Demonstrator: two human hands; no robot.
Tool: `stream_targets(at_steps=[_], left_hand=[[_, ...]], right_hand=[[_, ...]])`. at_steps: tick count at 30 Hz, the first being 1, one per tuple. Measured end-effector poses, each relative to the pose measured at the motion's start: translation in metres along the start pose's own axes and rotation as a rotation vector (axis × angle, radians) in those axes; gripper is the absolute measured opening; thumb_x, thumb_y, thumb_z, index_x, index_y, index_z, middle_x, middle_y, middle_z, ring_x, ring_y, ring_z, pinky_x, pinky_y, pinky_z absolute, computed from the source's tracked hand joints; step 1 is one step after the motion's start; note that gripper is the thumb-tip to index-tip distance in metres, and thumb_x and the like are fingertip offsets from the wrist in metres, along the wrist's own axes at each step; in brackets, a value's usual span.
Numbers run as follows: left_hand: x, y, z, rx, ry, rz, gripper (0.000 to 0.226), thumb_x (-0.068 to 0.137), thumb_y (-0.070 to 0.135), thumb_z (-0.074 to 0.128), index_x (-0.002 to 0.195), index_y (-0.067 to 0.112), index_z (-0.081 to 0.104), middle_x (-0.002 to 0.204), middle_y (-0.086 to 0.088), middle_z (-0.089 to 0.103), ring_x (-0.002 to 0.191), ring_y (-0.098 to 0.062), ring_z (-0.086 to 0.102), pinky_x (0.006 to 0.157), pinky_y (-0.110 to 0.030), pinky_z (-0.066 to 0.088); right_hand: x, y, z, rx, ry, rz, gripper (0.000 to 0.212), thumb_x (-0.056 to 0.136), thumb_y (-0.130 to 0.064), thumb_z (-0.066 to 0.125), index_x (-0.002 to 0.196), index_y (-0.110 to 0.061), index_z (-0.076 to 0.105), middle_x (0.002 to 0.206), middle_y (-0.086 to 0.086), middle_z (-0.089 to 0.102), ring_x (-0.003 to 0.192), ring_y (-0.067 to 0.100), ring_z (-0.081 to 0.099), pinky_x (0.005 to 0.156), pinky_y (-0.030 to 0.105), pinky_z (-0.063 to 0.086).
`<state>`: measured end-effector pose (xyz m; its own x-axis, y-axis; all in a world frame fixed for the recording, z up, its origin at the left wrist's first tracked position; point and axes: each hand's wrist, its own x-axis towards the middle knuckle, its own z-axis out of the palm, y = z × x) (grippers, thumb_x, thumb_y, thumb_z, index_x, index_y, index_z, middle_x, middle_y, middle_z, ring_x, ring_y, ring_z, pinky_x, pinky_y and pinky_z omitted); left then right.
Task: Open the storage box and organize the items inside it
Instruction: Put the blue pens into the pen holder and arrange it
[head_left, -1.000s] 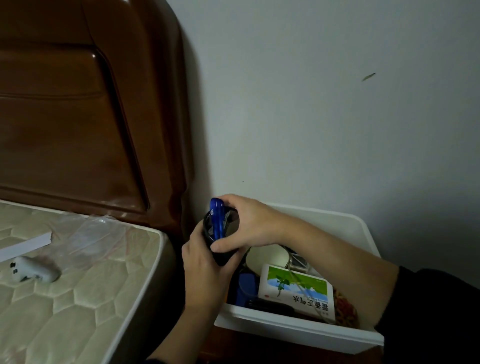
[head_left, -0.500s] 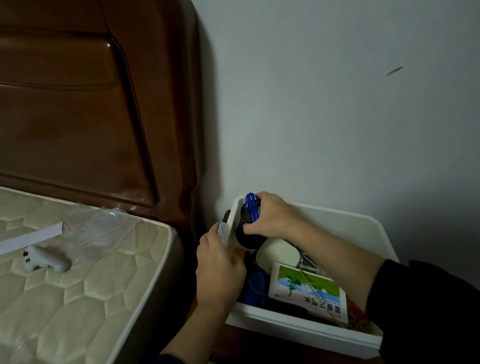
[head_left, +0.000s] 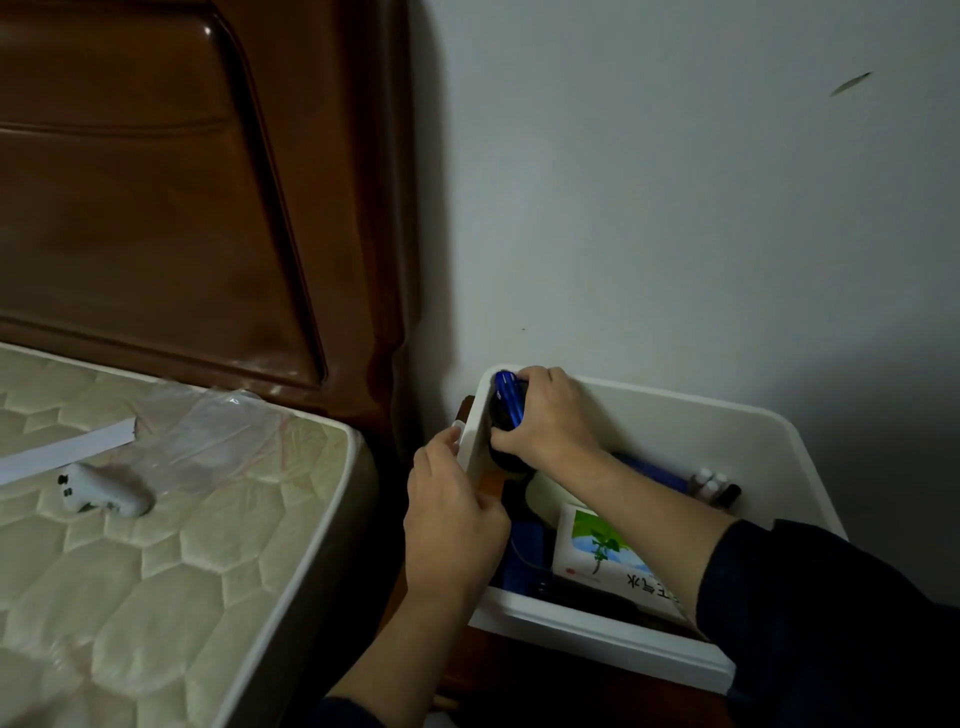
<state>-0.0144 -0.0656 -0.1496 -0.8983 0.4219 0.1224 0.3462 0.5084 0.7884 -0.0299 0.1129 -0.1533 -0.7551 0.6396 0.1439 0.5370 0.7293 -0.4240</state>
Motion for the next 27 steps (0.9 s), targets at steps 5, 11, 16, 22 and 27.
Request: stream_targets(at_steps=[5, 11, 16, 22, 27], left_hand=[[0.0, 0.001, -0.001, -0.001, -0.001, -0.004, 0.07, 0.087, 0.01, 0.072, 0.146, 0.027, 0.039, 0.137, 0.013, 0.045, 0.128, -0.013, 0.053, 0.095, -0.04, 0.06], [-0.002, 0.002, -0.001, 0.023, -0.008, 0.008, 0.069, 0.086, 0.008, 0.072, 0.145, 0.025, 0.04, 0.138, 0.009, 0.045, 0.127, -0.014, 0.054, 0.094, -0.038, 0.061], [-0.001, 0.003, -0.002, 0.023, -0.015, 0.001, 0.069, 0.086, 0.009, 0.072, 0.144, 0.028, 0.04, 0.139, 0.009, 0.045, 0.128, -0.014, 0.053, 0.095, -0.039, 0.061], [0.0, 0.002, -0.002, 0.044, -0.026, 0.014, 0.065, 0.086, 0.01, 0.072, 0.142, 0.025, 0.044, 0.139, 0.007, 0.045, 0.127, -0.016, 0.053, 0.093, -0.038, 0.061], [-0.004, 0.007, -0.001, 0.274, -0.009, 0.169, 0.063, 0.081, 0.014, 0.067, 0.14, 0.025, 0.047, 0.143, 0.003, 0.045, 0.133, -0.022, 0.045, 0.105, -0.042, 0.049]], right_hand=[[-0.007, 0.007, 0.015, 0.062, 0.011, 0.036, 0.092, 0.063, -0.048, 0.093, 0.139, -0.02, 0.047, 0.13, 0.002, 0.044, 0.12, 0.019, 0.048, 0.102, 0.03, 0.048], [-0.008, 0.018, 0.027, 0.129, 0.048, 0.08, 0.095, 0.06, -0.052, 0.094, 0.136, -0.02, 0.047, 0.128, 0.002, 0.045, 0.116, 0.019, 0.051, 0.099, 0.033, 0.053], [-0.006, 0.021, 0.032, 0.168, 0.026, 0.086, 0.095, 0.06, -0.056, 0.094, 0.134, -0.02, 0.045, 0.118, -0.006, 0.033, 0.104, 0.01, 0.045, 0.089, 0.025, 0.051], [-0.009, 0.045, 0.012, 0.29, -0.218, 0.11, 0.109, 0.059, -0.048, 0.095, 0.147, -0.018, 0.039, 0.13, -0.005, 0.049, 0.115, 0.014, 0.052, 0.091, 0.026, 0.046], [-0.013, 0.061, -0.005, 0.198, -0.295, 0.02, 0.056, 0.082, -0.008, 0.075, 0.135, -0.017, 0.06, 0.127, 0.005, 0.067, 0.12, 0.024, 0.063, 0.085, 0.02, 0.042]])
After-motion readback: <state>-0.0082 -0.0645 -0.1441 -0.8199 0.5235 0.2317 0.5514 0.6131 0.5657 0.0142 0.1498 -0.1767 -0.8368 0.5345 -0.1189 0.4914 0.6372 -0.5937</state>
